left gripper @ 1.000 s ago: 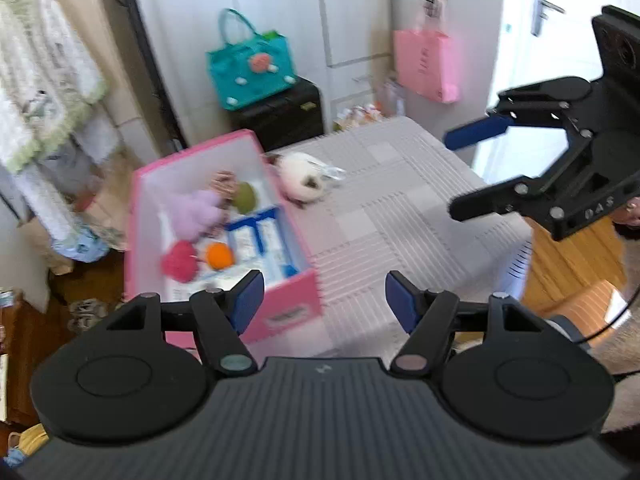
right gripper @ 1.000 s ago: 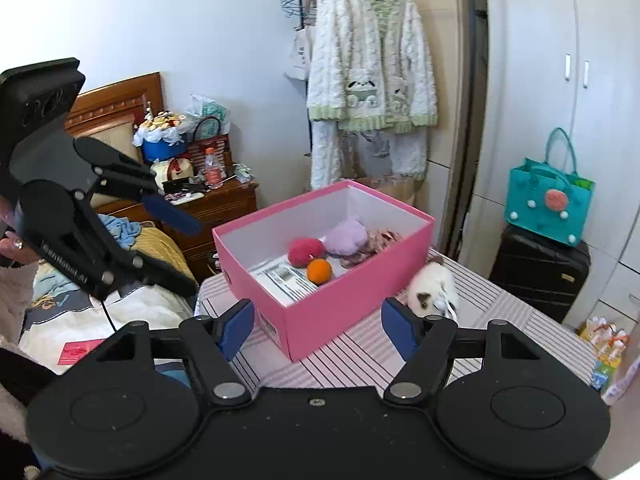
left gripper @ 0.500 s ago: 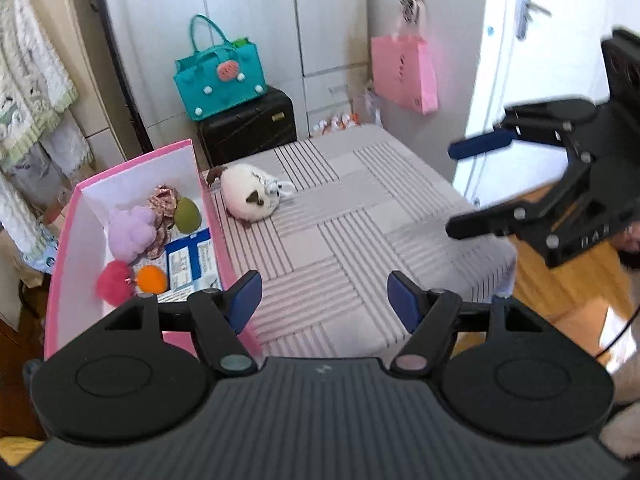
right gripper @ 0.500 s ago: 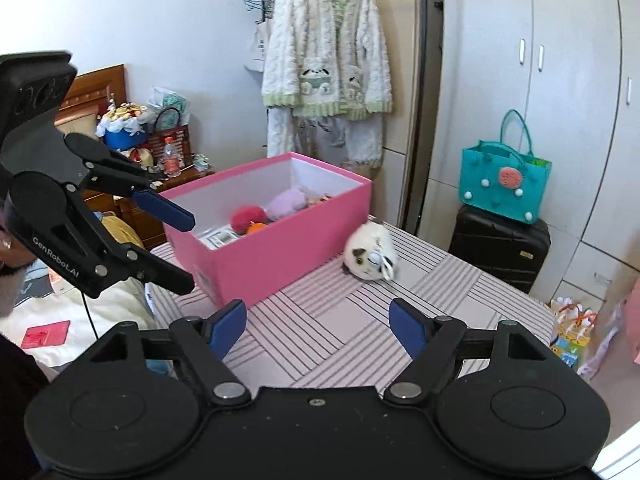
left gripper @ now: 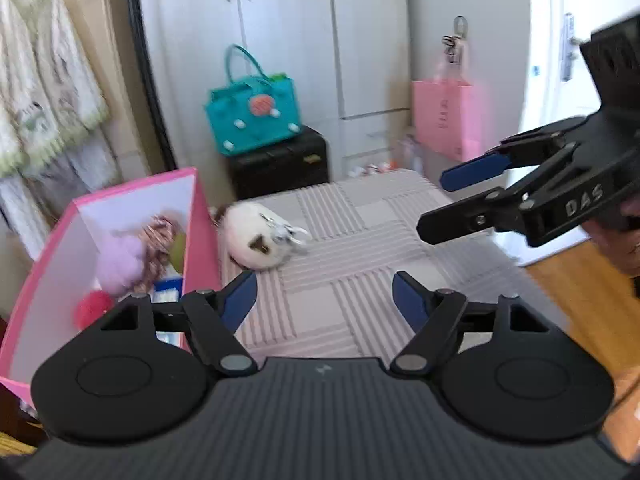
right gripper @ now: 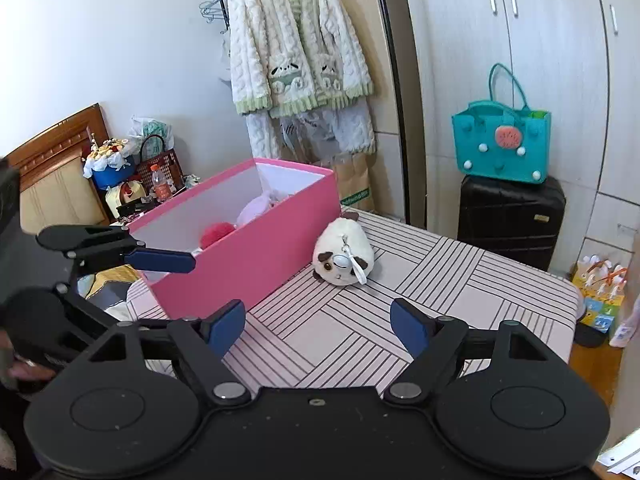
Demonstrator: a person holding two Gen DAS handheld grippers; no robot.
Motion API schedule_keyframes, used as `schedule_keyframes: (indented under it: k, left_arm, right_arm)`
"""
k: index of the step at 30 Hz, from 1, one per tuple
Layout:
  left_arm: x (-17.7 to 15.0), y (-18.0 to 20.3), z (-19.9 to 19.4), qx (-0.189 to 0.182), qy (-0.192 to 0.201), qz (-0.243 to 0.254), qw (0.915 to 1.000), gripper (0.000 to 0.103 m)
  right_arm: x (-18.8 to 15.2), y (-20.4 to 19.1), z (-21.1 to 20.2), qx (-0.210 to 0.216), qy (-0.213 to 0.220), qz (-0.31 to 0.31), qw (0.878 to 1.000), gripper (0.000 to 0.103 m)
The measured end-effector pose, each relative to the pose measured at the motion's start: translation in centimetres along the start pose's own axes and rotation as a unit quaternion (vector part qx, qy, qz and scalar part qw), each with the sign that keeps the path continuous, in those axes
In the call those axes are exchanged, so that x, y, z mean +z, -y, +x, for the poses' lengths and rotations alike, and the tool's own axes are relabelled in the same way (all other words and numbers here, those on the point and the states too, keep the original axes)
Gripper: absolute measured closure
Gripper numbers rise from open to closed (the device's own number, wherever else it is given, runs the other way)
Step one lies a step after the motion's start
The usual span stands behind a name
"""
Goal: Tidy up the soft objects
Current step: 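Move both grippers toward the white plush toy with brown ears, then close both grippers on the white plush toy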
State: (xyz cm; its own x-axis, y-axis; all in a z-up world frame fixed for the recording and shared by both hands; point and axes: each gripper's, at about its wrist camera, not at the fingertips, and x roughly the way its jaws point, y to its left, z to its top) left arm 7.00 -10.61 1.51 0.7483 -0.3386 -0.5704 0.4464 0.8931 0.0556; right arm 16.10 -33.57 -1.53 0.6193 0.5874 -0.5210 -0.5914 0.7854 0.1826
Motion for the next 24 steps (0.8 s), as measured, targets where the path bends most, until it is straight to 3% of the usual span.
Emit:
schedule_keyframes:
  k: [3,8,13,16,24]
  left_arm:
    - [-0.3,0.9,1.8,0.038,0.016,0.015,0.9990,0.027]
    - [-0.3,0.7,4.9,0.033,0.003,-0.012,0.9994,0.026]
    - [-0.5,0.4,8.3,0.058,0.000,-0.043,0.9974,0.025]
    - [-0.4,-0.5,9.9,0.048,-0.015,-0.055,0.9972,0.025]
    - [-0.5,-1.2,12.8,0.094,0.002,-0.086,0.9919,0.025]
  right_arm:
    - [0.3,1.2,1.5,0.003,-0.011,0.018,1.000,0.019]
    - [0.7,2.9,3.9,0.017,-0.026,0.031,0.999,0.018]
    - [1.5,4.1,6.5,0.032,-0.044,0.033,0.998,0.017]
    - [2.1,4.9,8.3,0.044,-0.055,0.042,0.997,0.017]
    - [3.9,6.2,12.9,0.079,-0.083,0.048,0.992,0.017]
